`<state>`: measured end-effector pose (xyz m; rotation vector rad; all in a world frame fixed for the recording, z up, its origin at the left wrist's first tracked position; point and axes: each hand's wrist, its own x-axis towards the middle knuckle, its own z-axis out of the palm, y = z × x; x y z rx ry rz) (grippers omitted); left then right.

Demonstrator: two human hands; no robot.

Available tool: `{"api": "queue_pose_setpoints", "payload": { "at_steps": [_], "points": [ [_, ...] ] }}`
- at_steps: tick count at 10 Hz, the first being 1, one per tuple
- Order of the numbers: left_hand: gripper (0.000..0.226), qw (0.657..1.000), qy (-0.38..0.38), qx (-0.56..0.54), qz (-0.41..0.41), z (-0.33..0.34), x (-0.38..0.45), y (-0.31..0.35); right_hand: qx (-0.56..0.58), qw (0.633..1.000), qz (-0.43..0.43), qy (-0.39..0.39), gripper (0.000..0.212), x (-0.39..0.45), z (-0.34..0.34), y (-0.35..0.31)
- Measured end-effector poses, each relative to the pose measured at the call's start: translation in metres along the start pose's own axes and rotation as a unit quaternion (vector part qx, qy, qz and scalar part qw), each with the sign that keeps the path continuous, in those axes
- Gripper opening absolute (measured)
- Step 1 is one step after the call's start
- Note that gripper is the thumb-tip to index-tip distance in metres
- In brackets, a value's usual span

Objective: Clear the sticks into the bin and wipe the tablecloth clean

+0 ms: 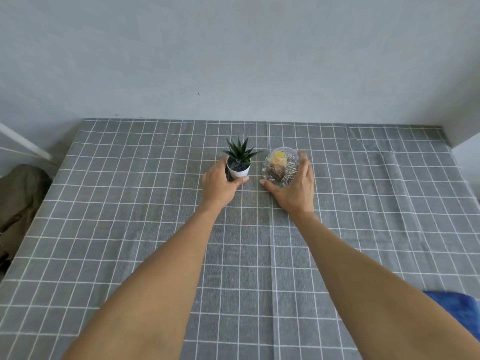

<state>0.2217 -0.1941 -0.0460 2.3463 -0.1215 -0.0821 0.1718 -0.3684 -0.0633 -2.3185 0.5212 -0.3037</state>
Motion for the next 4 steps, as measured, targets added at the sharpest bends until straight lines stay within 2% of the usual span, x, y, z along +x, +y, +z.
{"api": "queue_pose_setpoints", "payload": {
  "at_steps": [2, 3, 4],
  "points": [
    [0.056, 1.000, -0.012, -0.007, -0.008, 0.002, 0.001, -0.001, -0.001, 1.000, 0.003, -0.019, 0.121, 0.000, -0.005, -0.001],
    [0.060, 0.998, -0.022, -0.044, -0.025, 0.001, -0.002, -0.006, 0.015, 0.999, -0.016, -0.028, 0.126, -0.001, -0.011, 0.001],
    [0.065, 0.998, -0.034, -0.050, -0.031, -0.003, -0.013, -0.012, 0.014, 0.999, -0.016, -0.036, 0.122, -0.009, -0.026, -0.002]
  ]
}}
